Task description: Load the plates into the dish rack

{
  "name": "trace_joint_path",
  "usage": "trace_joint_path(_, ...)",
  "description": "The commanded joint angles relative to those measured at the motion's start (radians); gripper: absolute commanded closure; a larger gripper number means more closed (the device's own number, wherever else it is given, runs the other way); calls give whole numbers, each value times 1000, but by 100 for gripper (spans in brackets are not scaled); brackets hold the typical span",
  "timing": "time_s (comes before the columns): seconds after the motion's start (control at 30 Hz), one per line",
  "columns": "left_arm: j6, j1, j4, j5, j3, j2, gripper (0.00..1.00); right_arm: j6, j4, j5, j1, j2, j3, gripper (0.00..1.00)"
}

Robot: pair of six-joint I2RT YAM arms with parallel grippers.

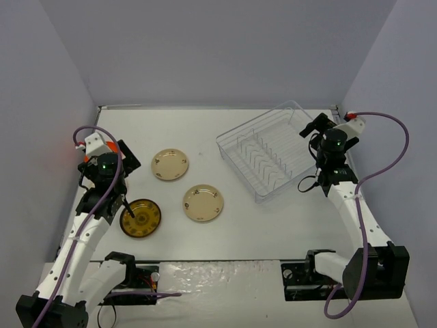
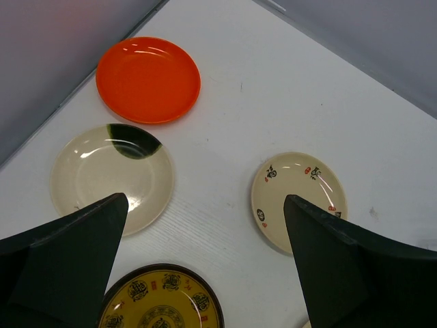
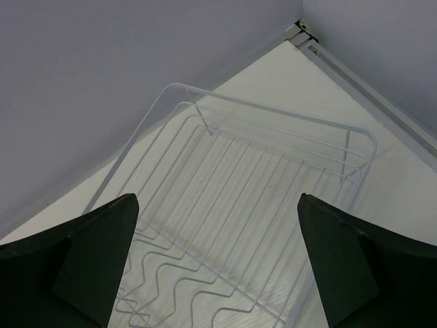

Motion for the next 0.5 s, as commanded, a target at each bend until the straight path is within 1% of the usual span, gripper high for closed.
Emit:
trace_joint_path(0.0,0,8,44,-8,12,6,3,5,132,-77,-2,-26,8,0)
trace_joint_path(0.03,2,8,43,-4,13,8,3,-7,140,-135,-3,-18,12,0)
trace_joint_path(0.1,4,8,40,-4,16,8,3,-16,136,-180,-2,-2,25,0)
trace_joint_path(0.27,3,8,52,14,3,-1,3,-51,146,-347,1,22,66,0)
trace_joint_path(0.33,3,8,76,34,-4,2,3,-115,142,-409,50,26,78,0)
trace_joint_path(0.37,4,8,81,44,-6,4,3,-157,124,-404,93,30,89,0)
trace_joint_path(0.4,4,8,85,47,-5,8,3,-226,87,-349,166,35,114,0)
trace_joint_path(0.43,4,8,88,58,-4,18,3,-342,19,-201,273,58,163,0)
trace_joint_path(0.47,5,8,88,63,0,24,3,-418,-30,-113,403,96,202,0)
